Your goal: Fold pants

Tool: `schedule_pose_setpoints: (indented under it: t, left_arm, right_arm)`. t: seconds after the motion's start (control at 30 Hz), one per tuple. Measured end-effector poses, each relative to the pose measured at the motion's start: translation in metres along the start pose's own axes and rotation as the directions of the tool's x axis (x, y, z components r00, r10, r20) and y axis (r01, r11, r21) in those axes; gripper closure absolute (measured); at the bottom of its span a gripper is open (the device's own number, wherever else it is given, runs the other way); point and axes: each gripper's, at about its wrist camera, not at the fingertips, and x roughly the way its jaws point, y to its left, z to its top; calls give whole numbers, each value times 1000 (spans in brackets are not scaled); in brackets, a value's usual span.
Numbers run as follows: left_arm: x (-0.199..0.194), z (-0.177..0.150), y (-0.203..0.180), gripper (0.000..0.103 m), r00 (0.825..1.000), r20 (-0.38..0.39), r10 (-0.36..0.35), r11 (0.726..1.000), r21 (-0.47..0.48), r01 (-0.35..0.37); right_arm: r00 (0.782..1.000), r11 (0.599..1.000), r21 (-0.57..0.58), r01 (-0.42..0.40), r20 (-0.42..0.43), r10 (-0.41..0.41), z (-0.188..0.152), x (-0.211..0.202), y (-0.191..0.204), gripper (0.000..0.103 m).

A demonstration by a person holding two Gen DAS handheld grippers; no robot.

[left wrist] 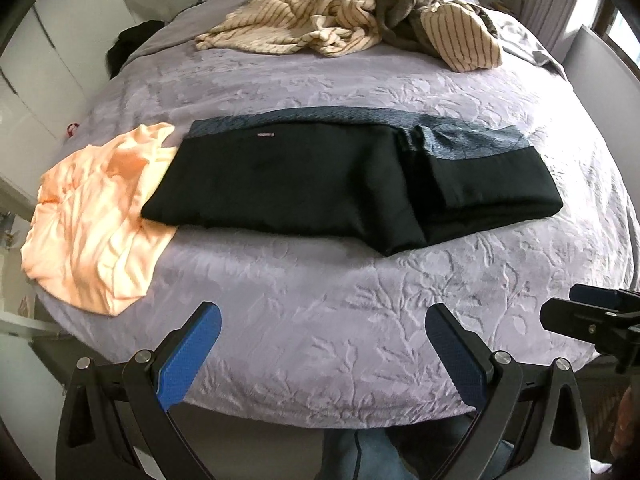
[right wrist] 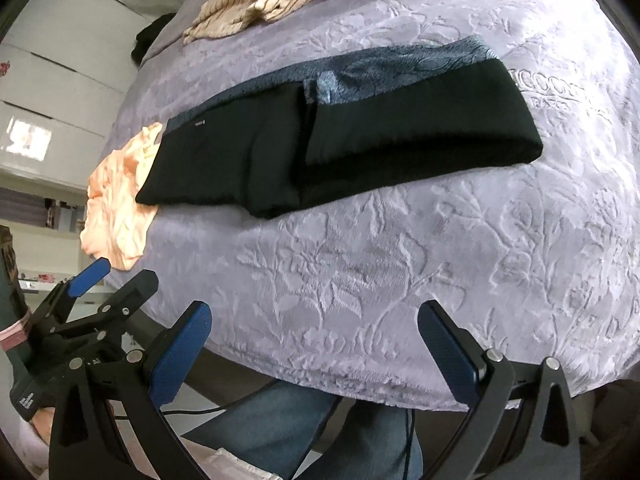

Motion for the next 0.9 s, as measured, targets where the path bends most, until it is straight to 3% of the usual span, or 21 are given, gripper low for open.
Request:
schedule_pose_setpoints:
  t: [0.5, 0.9]
  left_arm:
    - [0, -1, 18, 0, 1000, -3, 11, 1000, -6, -11]
    - [29, 37, 90, 0, 1000, -26, -1, 999, -39, 0]
  right_arm:
    - [999, 999, -25, 31, -27, -31, 5, 7, 18, 0]
    - [996, 997, -44, 69, -55, -71, 51, 48, 77, 0]
